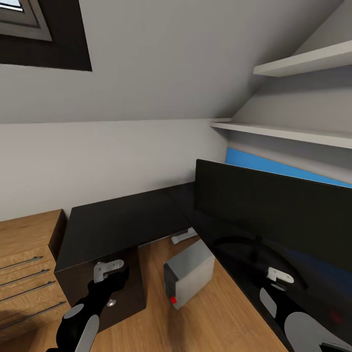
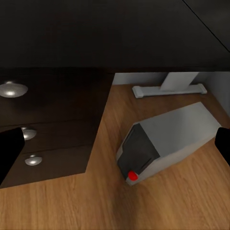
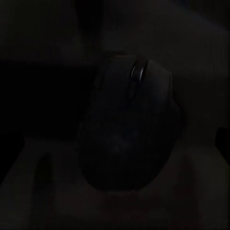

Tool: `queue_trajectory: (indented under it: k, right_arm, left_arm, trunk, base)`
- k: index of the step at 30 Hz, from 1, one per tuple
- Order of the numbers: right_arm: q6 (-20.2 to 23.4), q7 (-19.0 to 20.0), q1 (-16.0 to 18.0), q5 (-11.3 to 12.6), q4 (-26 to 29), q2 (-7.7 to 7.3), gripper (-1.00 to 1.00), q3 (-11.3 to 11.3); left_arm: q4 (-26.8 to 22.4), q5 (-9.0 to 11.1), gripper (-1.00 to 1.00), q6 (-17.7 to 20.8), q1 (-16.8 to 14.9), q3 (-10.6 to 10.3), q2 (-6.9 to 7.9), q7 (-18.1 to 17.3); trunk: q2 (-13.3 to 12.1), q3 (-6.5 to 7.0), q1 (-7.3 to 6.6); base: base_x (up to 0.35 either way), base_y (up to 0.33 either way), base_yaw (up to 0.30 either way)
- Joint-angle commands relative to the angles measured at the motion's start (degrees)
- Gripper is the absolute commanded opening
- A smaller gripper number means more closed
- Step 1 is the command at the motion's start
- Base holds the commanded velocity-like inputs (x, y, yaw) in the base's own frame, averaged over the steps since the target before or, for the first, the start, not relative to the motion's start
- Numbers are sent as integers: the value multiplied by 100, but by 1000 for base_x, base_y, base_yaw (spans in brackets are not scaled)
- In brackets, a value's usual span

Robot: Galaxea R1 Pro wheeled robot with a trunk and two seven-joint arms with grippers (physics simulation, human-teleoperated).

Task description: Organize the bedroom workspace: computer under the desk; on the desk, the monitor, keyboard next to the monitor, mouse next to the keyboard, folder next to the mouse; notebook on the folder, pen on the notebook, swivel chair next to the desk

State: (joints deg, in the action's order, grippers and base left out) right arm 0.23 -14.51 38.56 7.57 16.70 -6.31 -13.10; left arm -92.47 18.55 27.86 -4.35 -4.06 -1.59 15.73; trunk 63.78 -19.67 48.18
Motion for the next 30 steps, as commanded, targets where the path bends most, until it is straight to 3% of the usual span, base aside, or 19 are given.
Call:
queue_trajectory:
  k: [1, 30]
  right_arm:
    - [3, -16, 3, 60, 4, -1, 100, 18]
    - [153, -17, 24, 60, 0, -24, 100, 18]
  left_arm:
    - [-6, 61, 100, 18, -4, -7, 1, 53]
    - [9, 61, 100, 18, -4, -68, 1, 53]
  trunk:
    - [5, -7, 0]
    - [5, -7, 0]
  base:
    - [0, 0, 0]
    - [20, 0, 0]
